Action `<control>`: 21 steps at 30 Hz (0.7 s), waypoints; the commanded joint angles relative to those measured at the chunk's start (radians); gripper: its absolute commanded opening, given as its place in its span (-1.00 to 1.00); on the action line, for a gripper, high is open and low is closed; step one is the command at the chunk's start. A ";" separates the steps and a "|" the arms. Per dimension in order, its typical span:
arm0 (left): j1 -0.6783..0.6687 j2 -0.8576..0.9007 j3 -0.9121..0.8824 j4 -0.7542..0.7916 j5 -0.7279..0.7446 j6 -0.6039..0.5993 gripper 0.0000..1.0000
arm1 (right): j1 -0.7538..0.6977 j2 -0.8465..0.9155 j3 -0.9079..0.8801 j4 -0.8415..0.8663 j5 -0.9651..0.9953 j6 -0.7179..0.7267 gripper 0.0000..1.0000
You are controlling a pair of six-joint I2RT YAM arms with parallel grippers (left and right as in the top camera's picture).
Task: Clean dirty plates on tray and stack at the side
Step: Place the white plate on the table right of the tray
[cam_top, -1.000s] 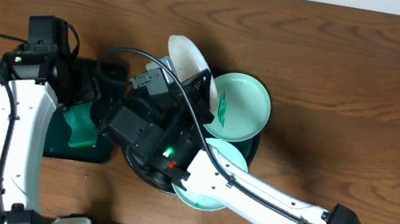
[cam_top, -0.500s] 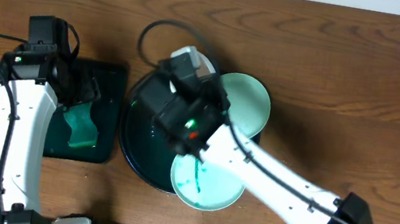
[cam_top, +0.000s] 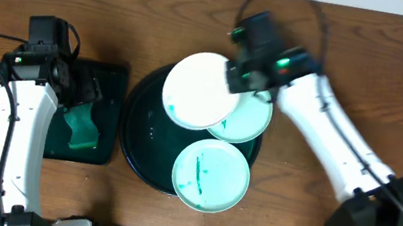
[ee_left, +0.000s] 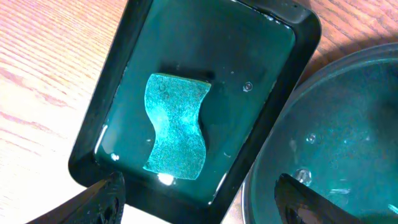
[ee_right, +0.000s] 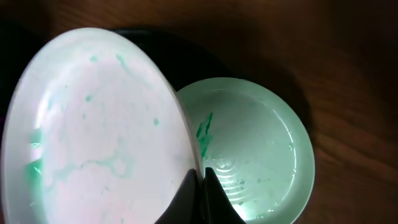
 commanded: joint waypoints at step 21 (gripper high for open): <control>0.003 0.007 0.016 0.005 -0.002 0.005 0.55 | -0.747 -0.172 -0.378 0.042 -0.152 0.009 -0.97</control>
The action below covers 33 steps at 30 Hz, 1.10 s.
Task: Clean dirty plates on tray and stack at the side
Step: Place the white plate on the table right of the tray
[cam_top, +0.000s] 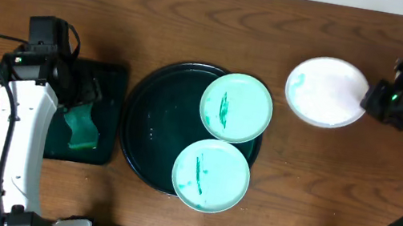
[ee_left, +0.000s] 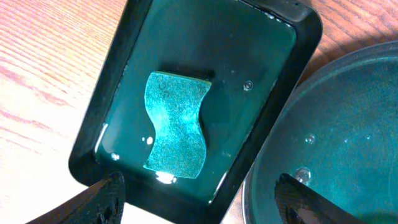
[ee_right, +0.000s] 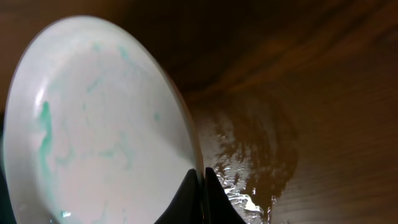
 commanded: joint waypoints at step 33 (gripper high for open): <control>0.003 0.007 0.016 0.030 -0.002 0.005 0.56 | 0.254 -0.032 -0.114 0.072 -0.062 -0.100 0.04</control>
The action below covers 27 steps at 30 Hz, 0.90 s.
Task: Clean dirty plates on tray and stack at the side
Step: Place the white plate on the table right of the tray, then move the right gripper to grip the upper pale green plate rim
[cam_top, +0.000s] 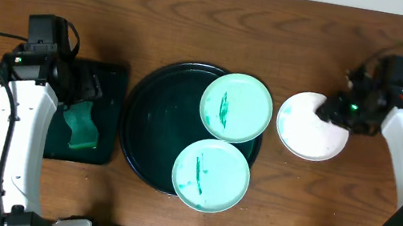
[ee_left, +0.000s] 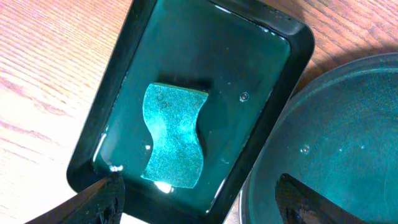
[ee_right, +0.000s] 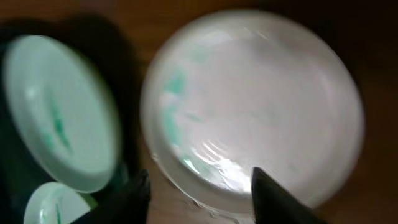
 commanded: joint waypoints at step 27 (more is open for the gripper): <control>0.003 0.007 0.016 0.001 -0.002 0.005 0.57 | 0.307 0.291 0.014 0.302 0.108 -0.009 -0.61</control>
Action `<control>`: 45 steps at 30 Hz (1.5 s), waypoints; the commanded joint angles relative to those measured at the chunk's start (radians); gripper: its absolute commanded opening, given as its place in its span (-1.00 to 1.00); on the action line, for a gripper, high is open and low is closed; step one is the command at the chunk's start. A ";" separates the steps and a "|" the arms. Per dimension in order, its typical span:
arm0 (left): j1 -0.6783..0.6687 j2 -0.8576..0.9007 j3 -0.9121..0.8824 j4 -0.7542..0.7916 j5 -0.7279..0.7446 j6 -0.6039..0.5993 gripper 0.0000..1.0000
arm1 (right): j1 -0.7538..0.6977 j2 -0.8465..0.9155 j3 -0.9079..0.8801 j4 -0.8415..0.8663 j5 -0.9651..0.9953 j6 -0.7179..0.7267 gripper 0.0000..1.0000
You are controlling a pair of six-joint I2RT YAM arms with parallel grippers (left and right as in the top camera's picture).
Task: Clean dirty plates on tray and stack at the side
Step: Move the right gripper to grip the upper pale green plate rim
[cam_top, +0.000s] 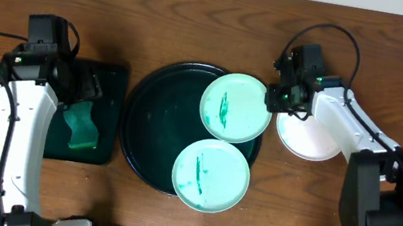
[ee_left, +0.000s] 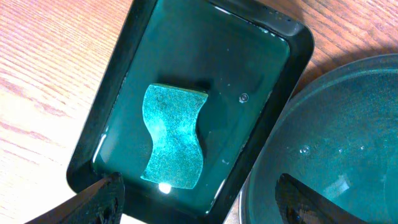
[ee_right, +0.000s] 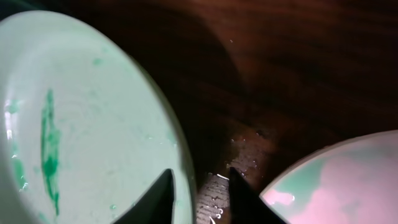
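Two pale green plates streaked with green lie on the round dark tray (cam_top: 147,121): an upper plate (cam_top: 235,106) and a lower plate (cam_top: 210,175). A white plate (cam_top: 312,139) with faint green smears rests on the wood right of the tray. My right gripper (cam_top: 275,100) is open at the upper plate's right rim. In the right wrist view the gripper (ee_right: 199,186) has one finger over the upper plate (ee_right: 81,124) and the other over wet wood, with the white plate (ee_right: 336,186) beside it. My left gripper (ee_left: 199,186) hangs open above the sponge (ee_left: 174,134).
The green sponge (cam_top: 81,128) lies in teal water in a black rectangular tray (cam_top: 113,83) left of the round tray. The wood between the upper plate and the white plate is wet. Cables run behind both arms.
My right gripper has moved left from above the white plate to the right rim of the upper green plate. The white plate stays on the table. The left arm has not moved.
My right gripper first held the white plate by its rim over the tray, then over the table at the far right. Later the plate lay on the wood beside the tray with the gripper open above it. Now the gripper is at the upper plate.
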 commanded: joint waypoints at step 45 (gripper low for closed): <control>0.004 0.163 -0.056 0.032 -0.033 0.013 0.56 | 0.305 0.137 0.145 0.051 -0.067 0.241 -0.98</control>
